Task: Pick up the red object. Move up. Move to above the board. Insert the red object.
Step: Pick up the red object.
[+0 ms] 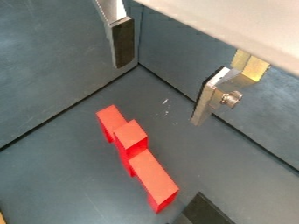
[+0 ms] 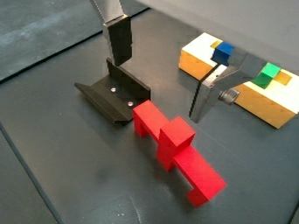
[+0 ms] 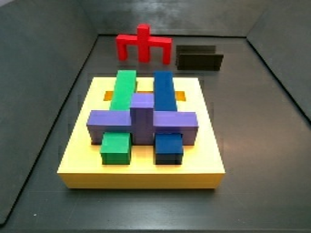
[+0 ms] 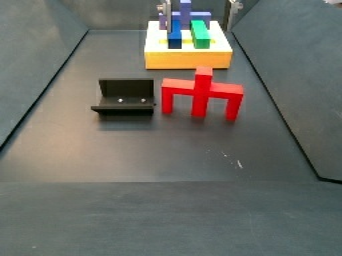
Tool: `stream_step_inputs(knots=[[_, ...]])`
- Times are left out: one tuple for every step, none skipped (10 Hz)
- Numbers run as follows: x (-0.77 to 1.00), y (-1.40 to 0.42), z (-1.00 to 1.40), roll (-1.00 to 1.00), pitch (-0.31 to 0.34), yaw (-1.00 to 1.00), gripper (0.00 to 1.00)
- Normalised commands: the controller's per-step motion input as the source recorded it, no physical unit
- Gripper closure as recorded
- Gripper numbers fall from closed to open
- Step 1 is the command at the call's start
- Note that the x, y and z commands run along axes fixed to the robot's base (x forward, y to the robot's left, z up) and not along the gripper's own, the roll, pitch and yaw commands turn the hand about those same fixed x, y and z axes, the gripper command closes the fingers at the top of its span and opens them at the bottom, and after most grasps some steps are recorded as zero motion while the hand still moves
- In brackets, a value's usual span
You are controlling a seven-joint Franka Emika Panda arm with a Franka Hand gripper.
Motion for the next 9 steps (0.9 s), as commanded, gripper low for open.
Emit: stream_step_inputs(knots=[[-0.16,-0.24,-0.48,-0.11,-0.151,-0.47,0.0],[-0.22,-0.27,-0.52,-0.08,-0.156,-0.57,0.0],[-0.05,-0.31,-0.54,0.0,-0.066,-0.53,0.0],[-0.02,-0.25,-0.6,-0.04,-0.114,-0.53,0.0],[-0.06,-0.02,-0.5,-0.07,-0.093,-0.4,0.0],[-0.06,0.0,-0.25,0.03,-0.016,-0.11,0.0],[0.04,0.03,-0.27,0.05,0.01,-0.12,0.0],[0.0,0.0,-0.3,0.06,0.0,-0.01,0.0],[0.0,0.03,-0.4,0.14,0.0,-0.06,0.0]])
